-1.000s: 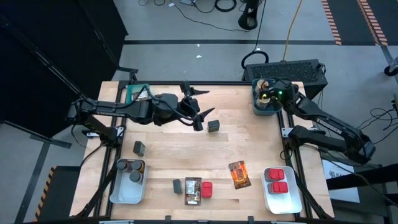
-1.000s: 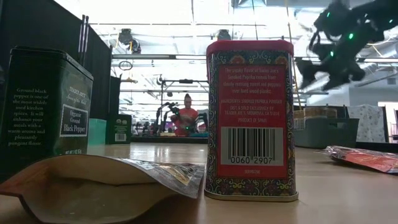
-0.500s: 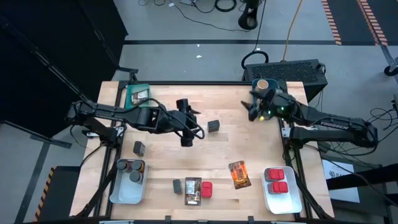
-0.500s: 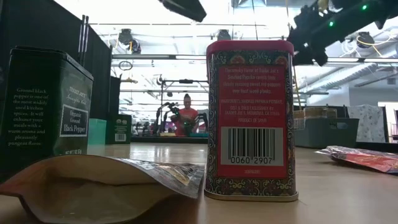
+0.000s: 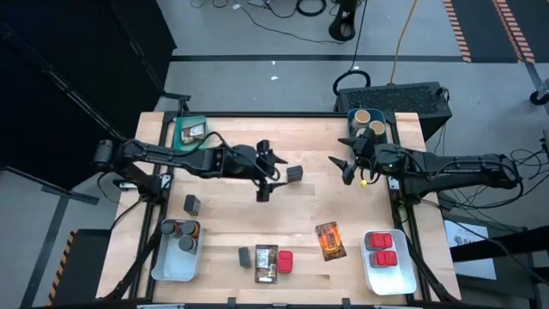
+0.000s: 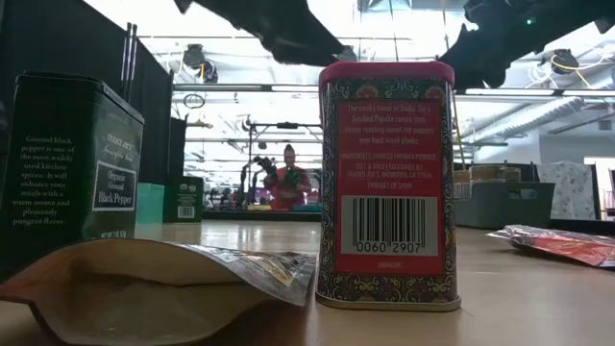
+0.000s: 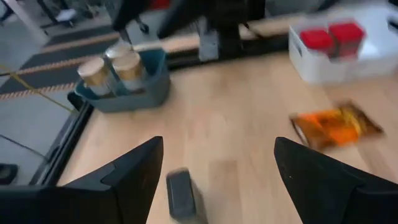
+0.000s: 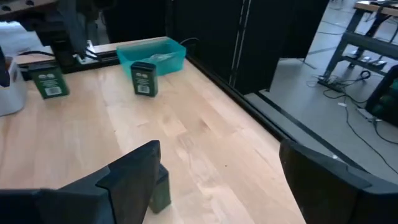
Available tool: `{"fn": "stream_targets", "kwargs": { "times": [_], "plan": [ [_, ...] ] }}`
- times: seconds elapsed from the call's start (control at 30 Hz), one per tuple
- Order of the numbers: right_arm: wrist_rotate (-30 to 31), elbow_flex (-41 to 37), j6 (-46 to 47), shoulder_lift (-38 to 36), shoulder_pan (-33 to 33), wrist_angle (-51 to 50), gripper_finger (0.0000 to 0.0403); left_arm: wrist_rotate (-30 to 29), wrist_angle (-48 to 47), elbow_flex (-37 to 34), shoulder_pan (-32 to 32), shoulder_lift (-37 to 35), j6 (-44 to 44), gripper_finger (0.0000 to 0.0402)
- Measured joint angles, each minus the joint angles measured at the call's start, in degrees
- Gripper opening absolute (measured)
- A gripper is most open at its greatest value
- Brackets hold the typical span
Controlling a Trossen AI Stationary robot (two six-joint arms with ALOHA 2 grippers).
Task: Sort spices by type
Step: Put the top right black seasoning can into the gray bin
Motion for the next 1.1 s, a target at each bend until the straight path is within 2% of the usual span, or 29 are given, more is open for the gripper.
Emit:
{"fn": "stream_targets", "kwargs": {
  "times": [0.17, 0.3, 0.57, 0.87, 1.1],
  "plan": [
    [0.1, 0.0, -0.6, -0.1, -0.8, 0.5, 0.0312, 3.0, 9.4, -1.8, 2.2, 5.0, -4.9, 0.0306],
    [-0.1, 0.0, 0.0, -0.1, -0.9, -0.3, 0.0312, 0.5, 10.5, -1.9, 2.1, 9.8, -4.2, 0.0306],
    [-0.1, 0.0, 1.2, -0.1, -0.9, -1.8, 0.0312, -0.5, 11.3, -1.8, 3.3, 15.0, -6.4, 0.0306],
    [-0.2, 0.0, 2.1, 0.0, -0.9, -2.1, 0.0312, -5.4, 13.5, -1.8, 6.7, 20.7, -5.9, 0.0306],
    [-0.2, 0.0, 2.1, 0.0, -0.9, -2.1, 0.0312, 0.0, 14.3, -1.7, 7.1, 23.8, -2.6, 0.0306]
  ]
}}
